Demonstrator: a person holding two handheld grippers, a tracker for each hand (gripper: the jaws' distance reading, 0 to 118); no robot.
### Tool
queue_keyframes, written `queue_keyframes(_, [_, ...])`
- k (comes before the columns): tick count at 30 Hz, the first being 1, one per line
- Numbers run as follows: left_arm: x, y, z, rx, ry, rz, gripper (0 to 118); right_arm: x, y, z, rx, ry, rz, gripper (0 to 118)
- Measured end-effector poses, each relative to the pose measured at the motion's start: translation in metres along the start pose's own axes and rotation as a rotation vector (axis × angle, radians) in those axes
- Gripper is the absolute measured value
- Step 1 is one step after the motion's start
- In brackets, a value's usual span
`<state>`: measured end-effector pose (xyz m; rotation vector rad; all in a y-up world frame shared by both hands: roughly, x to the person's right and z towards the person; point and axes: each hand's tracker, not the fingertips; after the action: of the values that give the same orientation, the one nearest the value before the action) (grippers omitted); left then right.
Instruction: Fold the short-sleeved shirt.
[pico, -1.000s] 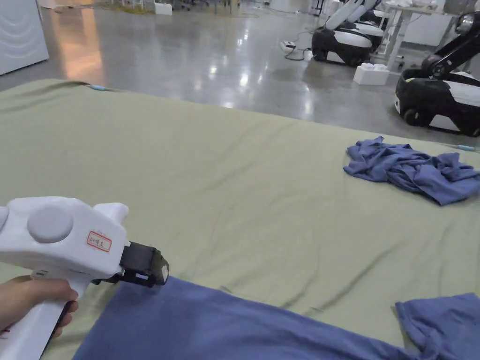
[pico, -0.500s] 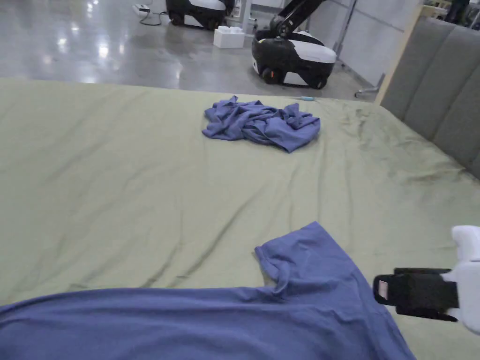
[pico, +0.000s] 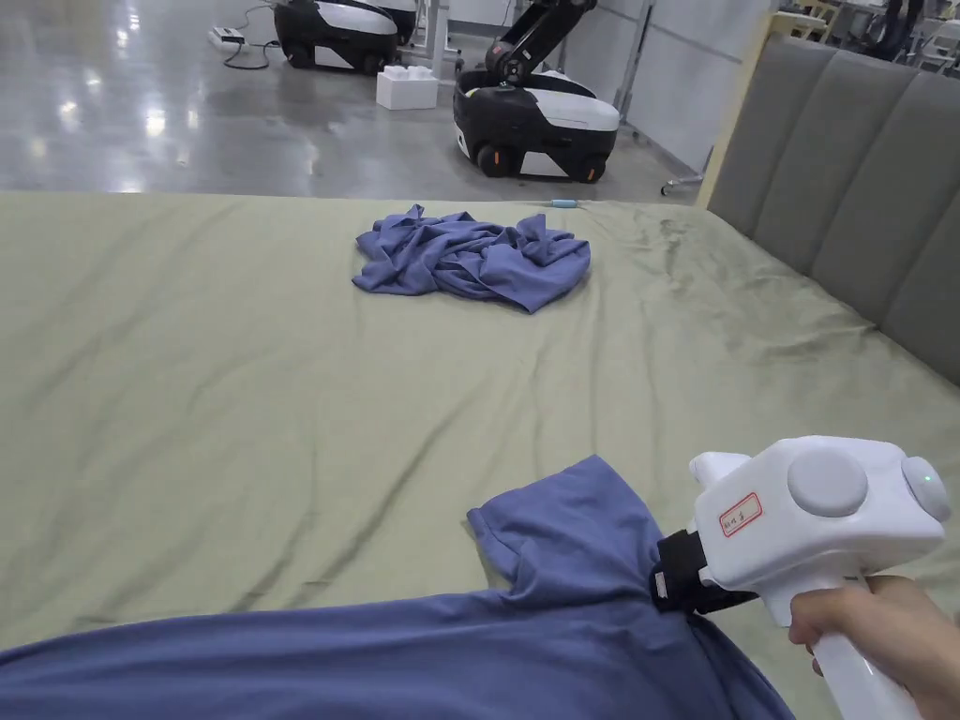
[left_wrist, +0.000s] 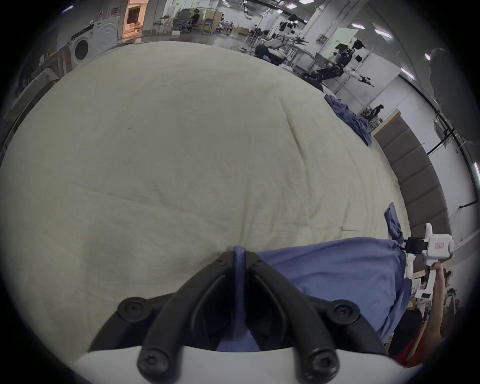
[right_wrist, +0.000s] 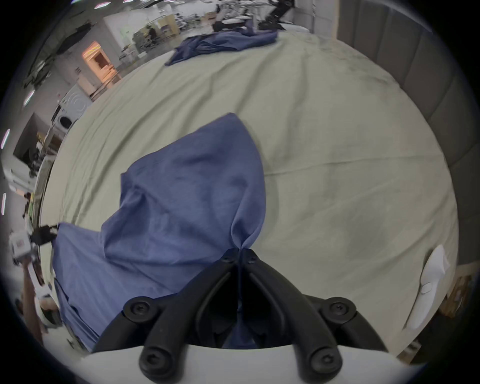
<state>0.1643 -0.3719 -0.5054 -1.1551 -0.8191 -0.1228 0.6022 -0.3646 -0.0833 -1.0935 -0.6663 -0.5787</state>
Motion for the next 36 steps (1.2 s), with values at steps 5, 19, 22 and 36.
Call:
queue_keyframes(5, [0.012, -0.004, 0.026, 0.025, 0.014, -0.041, 8, -0.007, -0.026, 0.053, 0.118, 0.028, 0.009, 3])
queue_keyframes(19, [-0.019, -0.154, 0.187, 0.153, -0.057, -0.037, 8, 0.004, -0.207, 0.183, 0.258, 0.013, -0.053, 3])
queue_keyframes(22, [-0.025, -0.195, 0.183, 0.077, -0.039, -0.005, 8, 0.008, -0.231, 0.163, 0.190, -0.003, -0.077, 3])
queue_keyframes(36, [-0.037, -0.241, 0.189, 0.210, -0.141, 0.218, 84, 0.003, -0.263, 0.163, 0.280, -0.054, -0.134, 77])
